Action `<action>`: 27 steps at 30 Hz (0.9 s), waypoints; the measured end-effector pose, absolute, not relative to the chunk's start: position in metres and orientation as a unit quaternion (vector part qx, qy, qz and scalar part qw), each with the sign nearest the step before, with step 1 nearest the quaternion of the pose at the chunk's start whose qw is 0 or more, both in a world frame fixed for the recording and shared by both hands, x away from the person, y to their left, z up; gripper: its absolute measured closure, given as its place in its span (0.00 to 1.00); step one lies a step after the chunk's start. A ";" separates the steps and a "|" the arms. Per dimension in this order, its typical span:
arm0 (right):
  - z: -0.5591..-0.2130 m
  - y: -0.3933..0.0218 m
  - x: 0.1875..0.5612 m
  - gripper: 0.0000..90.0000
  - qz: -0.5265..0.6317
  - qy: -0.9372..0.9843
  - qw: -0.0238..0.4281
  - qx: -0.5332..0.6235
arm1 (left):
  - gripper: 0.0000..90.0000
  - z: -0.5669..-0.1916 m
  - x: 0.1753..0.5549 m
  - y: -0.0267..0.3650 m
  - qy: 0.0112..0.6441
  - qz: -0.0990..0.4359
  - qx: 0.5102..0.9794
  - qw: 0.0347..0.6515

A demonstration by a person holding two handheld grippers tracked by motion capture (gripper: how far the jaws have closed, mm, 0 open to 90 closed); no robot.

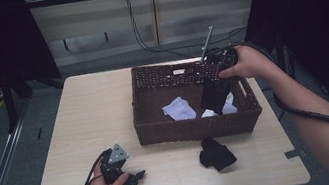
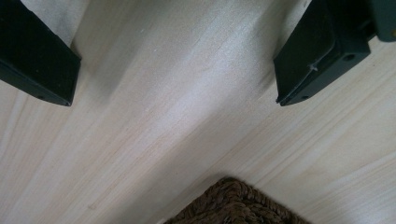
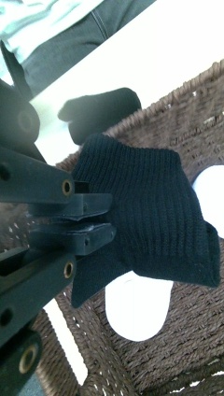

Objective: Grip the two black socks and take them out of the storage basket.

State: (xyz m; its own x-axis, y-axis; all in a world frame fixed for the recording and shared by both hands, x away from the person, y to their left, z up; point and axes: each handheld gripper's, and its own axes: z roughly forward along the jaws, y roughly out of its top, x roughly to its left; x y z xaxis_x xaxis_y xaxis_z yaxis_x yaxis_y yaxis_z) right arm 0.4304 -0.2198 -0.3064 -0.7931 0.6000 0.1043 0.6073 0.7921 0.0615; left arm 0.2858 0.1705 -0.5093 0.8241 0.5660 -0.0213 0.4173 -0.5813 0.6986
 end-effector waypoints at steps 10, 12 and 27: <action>-0.273 -0.222 0.417 0.95 -0.060 -0.949 0.024 -0.308 | 0.00 -0.509 0.286 0.170 0.278 0.102 0.883 0.363; -0.270 -0.221 0.415 0.95 -0.059 -0.950 0.023 -0.304 | 0.00 -0.509 0.286 0.170 0.280 0.102 0.882 0.364; -0.225 -0.201 0.388 0.95 -0.072 -0.963 0.013 -0.259 | 0.00 -0.509 0.286 0.171 0.278 0.102 0.883 0.363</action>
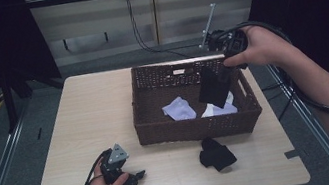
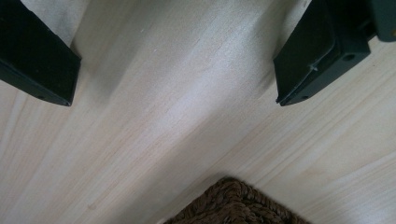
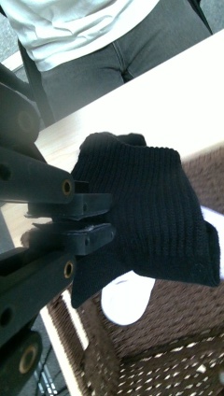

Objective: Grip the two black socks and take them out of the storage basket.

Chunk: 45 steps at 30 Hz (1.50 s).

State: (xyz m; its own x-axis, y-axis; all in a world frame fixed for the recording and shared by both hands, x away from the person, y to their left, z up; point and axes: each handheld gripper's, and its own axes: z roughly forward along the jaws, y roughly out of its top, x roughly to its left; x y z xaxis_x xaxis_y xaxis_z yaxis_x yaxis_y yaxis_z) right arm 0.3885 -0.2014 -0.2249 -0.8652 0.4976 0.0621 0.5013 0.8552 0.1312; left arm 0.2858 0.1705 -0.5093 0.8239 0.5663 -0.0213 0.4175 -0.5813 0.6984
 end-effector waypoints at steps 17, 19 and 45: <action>-0.243 -0.150 0.320 0.95 -0.082 -0.985 0.042 -0.145 | 0.00 -0.509 0.286 0.171 0.279 0.102 0.883 0.363; -0.247 -0.147 0.318 0.95 -0.079 -0.986 0.045 -0.140 | 0.00 -0.509 0.286 0.171 0.279 0.102 0.883 0.363; -0.365 -0.106 0.312 0.94 -0.023 -0.993 0.052 -0.108 | 0.00 -0.509 0.286 0.170 0.279 0.103 0.883 0.364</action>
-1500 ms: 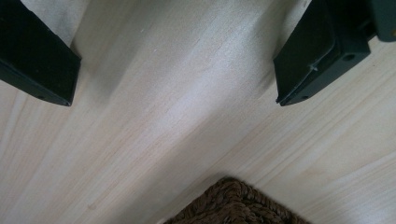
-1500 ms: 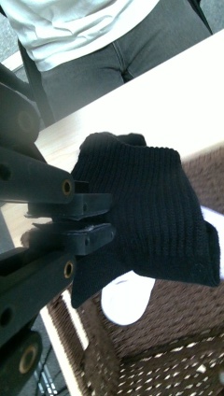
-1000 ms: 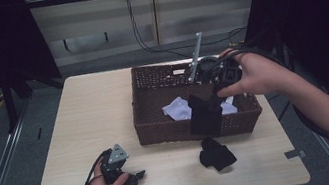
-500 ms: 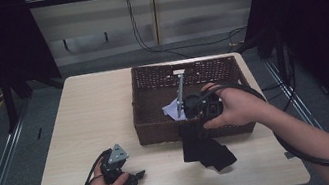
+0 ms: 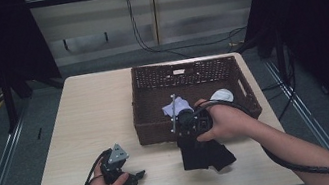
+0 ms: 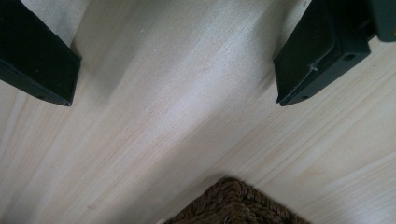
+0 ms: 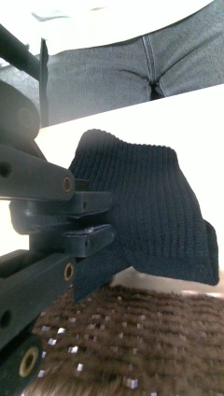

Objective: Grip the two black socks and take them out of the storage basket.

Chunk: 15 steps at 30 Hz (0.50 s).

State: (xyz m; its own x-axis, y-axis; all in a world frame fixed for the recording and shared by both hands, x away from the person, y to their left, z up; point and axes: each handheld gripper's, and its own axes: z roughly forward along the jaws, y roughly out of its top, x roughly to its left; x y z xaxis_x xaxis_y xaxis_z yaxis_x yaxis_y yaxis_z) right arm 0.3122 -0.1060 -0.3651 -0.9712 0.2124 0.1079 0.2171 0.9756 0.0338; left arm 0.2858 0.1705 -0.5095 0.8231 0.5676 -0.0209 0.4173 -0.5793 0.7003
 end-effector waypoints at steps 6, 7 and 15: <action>-0.373 -0.103 0.313 0.93 -0.026 -0.992 0.050 -0.110 | 0.00 -0.510 0.286 0.170 0.279 0.104 0.882 0.364; -0.373 -0.103 0.313 0.93 -0.026 -0.992 0.050 -0.110 | 0.00 -0.510 0.286 0.170 0.280 0.103 0.882 0.366; -0.378 -0.103 0.312 0.73 -0.031 -0.991 0.052 -0.119 | 0.00 -0.510 0.286 0.170 0.279 0.104 0.883 0.364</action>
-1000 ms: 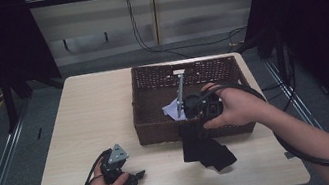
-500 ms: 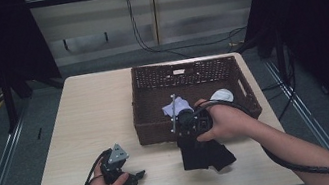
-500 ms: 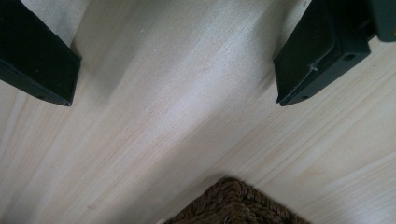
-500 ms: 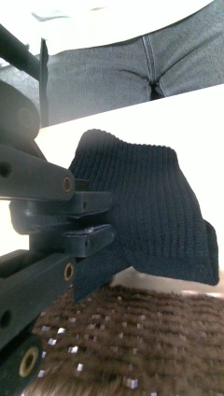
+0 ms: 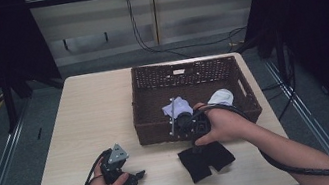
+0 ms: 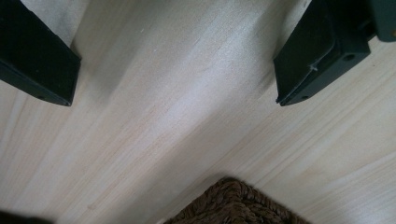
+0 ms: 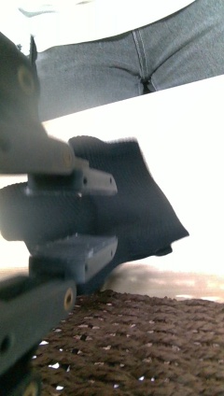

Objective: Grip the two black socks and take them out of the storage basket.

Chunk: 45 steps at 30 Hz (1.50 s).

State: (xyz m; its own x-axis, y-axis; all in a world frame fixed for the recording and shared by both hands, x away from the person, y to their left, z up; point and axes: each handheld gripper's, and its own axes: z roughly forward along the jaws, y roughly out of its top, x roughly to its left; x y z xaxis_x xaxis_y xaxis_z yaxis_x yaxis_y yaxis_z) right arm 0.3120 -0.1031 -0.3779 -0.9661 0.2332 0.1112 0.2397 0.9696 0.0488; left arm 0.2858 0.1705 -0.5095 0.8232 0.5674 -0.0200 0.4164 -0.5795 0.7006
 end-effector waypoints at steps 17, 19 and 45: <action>-0.371 -0.125 0.304 0.47 -0.070 -0.986 0.044 -0.143 | 0.00 -0.509 0.286 0.171 0.278 0.102 0.884 0.362; -0.371 -0.129 0.303 0.46 -0.076 -0.985 0.044 -0.146 | 0.00 -0.509 0.286 0.171 0.277 0.101 0.884 0.362; -0.382 -0.195 0.279 0.26 -0.115 -0.970 0.030 -0.210 | 0.00 -0.509 0.286 0.171 0.278 0.102 0.884 0.362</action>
